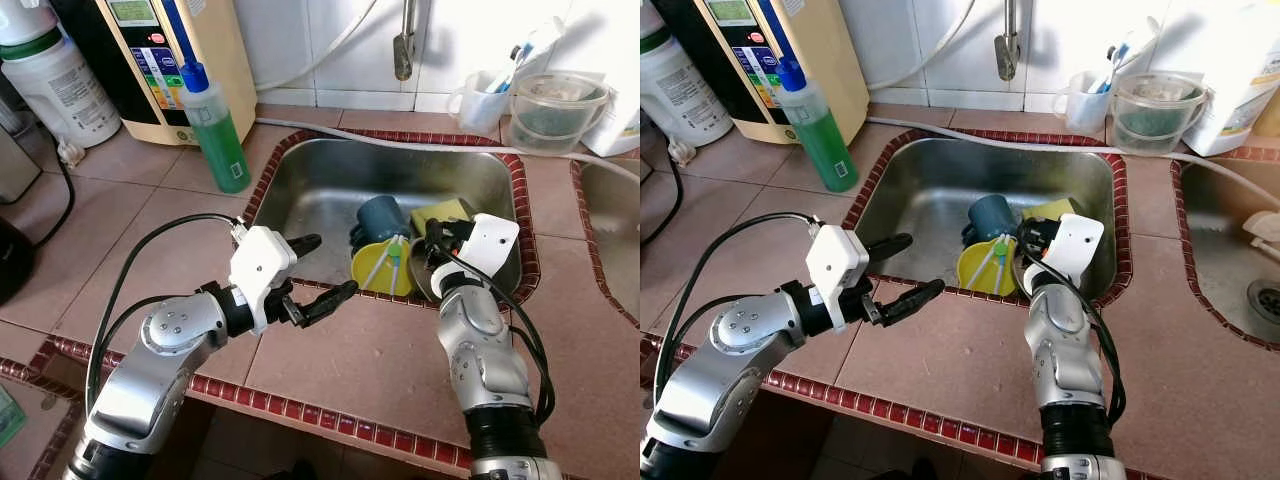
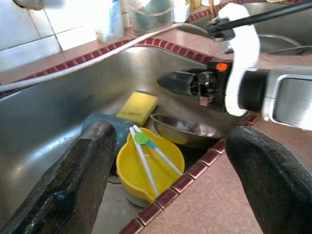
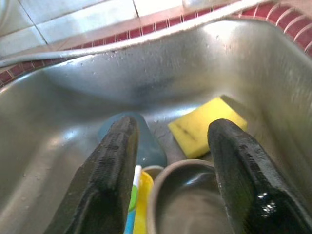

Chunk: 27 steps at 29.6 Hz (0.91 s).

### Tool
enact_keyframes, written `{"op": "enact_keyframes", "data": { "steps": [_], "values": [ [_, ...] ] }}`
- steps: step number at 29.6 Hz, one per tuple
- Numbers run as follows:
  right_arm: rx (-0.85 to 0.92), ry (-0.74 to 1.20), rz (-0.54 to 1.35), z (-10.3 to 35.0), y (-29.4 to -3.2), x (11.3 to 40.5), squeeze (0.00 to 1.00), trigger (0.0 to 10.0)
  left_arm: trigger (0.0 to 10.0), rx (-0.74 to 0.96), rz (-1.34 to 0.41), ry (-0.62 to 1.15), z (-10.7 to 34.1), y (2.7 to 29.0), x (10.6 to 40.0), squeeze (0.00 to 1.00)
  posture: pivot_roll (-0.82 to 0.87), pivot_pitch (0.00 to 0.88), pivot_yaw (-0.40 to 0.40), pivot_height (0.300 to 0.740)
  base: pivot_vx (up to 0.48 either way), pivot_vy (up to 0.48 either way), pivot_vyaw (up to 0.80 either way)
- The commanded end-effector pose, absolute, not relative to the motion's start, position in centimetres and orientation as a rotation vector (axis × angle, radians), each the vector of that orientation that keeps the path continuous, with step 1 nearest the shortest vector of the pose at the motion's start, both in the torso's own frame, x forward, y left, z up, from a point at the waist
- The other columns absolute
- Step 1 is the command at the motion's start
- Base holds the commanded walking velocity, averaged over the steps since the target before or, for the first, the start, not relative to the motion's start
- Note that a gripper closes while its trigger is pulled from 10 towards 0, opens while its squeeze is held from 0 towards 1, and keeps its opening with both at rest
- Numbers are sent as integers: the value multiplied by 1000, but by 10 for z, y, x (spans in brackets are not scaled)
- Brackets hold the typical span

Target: Kitchen organization

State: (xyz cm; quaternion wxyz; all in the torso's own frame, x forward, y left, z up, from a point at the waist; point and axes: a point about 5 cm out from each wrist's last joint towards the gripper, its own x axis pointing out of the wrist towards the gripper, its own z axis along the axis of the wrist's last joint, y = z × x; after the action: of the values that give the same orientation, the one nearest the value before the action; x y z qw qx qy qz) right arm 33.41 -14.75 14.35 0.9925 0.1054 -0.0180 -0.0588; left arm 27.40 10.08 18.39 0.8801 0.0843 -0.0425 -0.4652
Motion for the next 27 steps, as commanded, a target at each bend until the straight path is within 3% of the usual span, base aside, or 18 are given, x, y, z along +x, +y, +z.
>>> {"op": "enact_keyframes", "data": {
  "steps": [1, 18, 19, 20, 21, 27],
  "values": [
    [177, -82, -112, 150, -144, 331, 1000, 10000, 10000, 168, -932, -93, 185, 105, 279, 0, -176, 152, 145, 740, 0, 0, 0],
    [15, -237, -132, 175, -143, 316, 1000, 10000, 10000, 78, -743, -116, 182, 109, 301, 0, -203, 125, 156, 740, 0, 0, 0],
    [11, -240, -131, 175, -143, 316, 835, 10000, 10000, 74, -737, -117, 182, 109, 302, 0, -204, 123, 157, 740, 0, 0, 0],
    [11, -242, -130, 175, -143, 315, 835, 10000, 10000, 78, -711, -118, 182, 109, 304, 0, -205, 121, 158, 740, 0, 0, 0],
    [8, -246, -130, 176, -143, 313, 0, 10000, 10000, 75, -688, -120, 181, 110, 305, 0, -205, 118, 159, 740, 0, 0, 0],
    [-17, -259, -127, 175, -143, 308, 0, 10000, 10000, 49, -561, -124, 178, 113, 313, 0, -215, 110, 159, 740, 0, 0, 0]
  ]
}}
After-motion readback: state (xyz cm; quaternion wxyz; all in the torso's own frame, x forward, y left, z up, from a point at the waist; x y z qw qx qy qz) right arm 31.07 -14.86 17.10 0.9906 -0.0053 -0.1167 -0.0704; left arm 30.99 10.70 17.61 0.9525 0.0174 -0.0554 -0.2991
